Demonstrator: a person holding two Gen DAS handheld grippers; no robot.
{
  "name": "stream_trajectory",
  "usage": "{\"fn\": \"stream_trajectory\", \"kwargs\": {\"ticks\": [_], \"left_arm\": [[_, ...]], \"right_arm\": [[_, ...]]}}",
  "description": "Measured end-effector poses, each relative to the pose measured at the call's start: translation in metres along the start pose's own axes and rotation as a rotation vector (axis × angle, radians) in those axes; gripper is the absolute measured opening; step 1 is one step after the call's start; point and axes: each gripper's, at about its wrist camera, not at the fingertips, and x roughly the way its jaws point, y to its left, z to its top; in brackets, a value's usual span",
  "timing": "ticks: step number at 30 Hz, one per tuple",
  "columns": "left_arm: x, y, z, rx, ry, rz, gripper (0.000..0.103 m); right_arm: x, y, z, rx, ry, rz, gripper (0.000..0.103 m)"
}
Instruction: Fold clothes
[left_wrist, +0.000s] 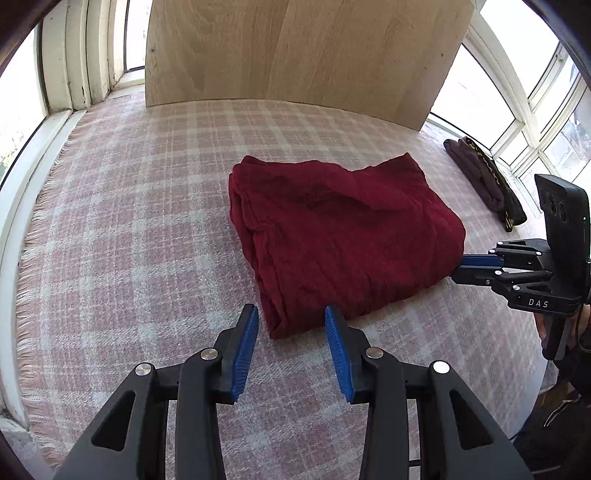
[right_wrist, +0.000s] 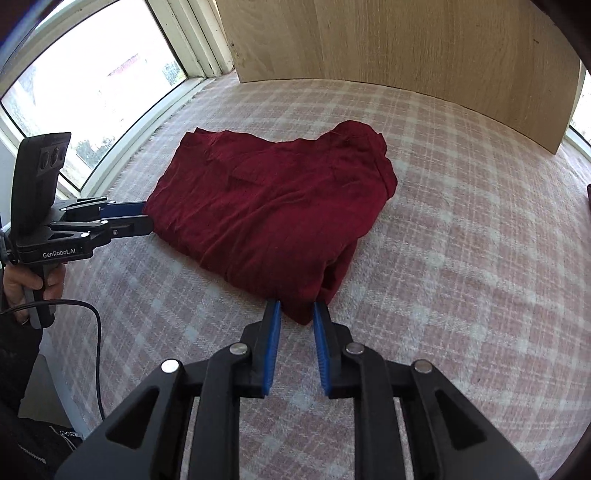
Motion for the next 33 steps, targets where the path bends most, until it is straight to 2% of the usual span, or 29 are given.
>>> {"fn": "stream_trajectory", "kwargs": {"ticks": [1, 3, 4, 6, 10, 12, 15, 16, 19, 20, 22, 23, 26, 27, 30, 33], "left_arm": [[0.003, -0.002, 0.0, 0.01, 0.011, -0.004, 0.036], [0.004, -0.006, 0.001, 0.029, 0.009, -0.008, 0.025], [0.003, -0.007, 0.001, 0.033, 0.005, -0.013, 0.022], [-0.001, -0.003, 0.004, 0.021, -0.002, -0.027, 0.008], [-0.015, 0.007, 0.003, -0.007, -0.019, -0.045, 0.006], [-0.009, 0.013, -0.002, -0.021, 0.009, -0.034, 0.006], [0.0, 0.012, -0.009, -0.024, 0.032, -0.022, 0.006], [-0.002, 0.012, -0.01, -0.028, 0.029, -0.019, 0.006], [-0.016, 0.014, -0.007, -0.05, -0.01, -0.035, 0.007], [-0.019, 0.015, -0.004, -0.059, -0.019, -0.038, 0.006], [-0.024, 0.016, 0.004, -0.078, -0.034, -0.041, 0.008], [-0.025, 0.017, 0.009, -0.085, -0.039, -0.043, 0.012], [-0.019, 0.019, 0.025, -0.114, -0.044, -0.05, 0.036], [-0.016, 0.018, 0.029, -0.12, -0.042, -0.052, 0.041], [-0.002, 0.011, 0.039, -0.1, -0.025, -0.048, 0.041], [0.015, 0.008, 0.045, -0.073, 0.007, 0.009, 0.041]], "right_arm": [[0.001, 0.0, 0.002, -0.008, 0.002, -0.002, 0.018], [0.002, 0.0, 0.004, -0.012, 0.014, 0.013, 0.016], [0.003, -0.001, 0.005, -0.012, 0.022, 0.023, 0.006], [0.001, -0.004, 0.007, -0.004, 0.032, 0.048, 0.006], [-0.019, -0.02, 0.007, 0.056, 0.017, 0.108, 0.005], [-0.015, -0.025, 0.004, 0.06, 0.045, 0.089, 0.005], [0.004, -0.02, -0.005, 0.014, 0.135, 0.011, 0.005], [-0.001, -0.019, -0.005, 0.012, 0.114, 0.011, 0.008], [-0.021, -0.019, 0.0, 0.05, 0.071, 0.054, 0.01], [-0.028, -0.021, 0.002, 0.064, 0.051, 0.049, 0.015], [-0.038, -0.028, 0.007, 0.098, 0.013, 0.011, 0.045], [-0.042, -0.032, 0.01, 0.118, -0.008, -0.004, 0.048], [-0.04, -0.047, 0.023, 0.187, -0.044, 0.022, 0.049], [-0.037, -0.05, 0.027, 0.205, -0.049, 0.029, 0.049], [-0.023, -0.05, 0.037, 0.228, -0.048, 0.026, 0.049], [-0.01, -0.051, 0.042, 0.225, -0.039, 0.014, 0.049]]}}
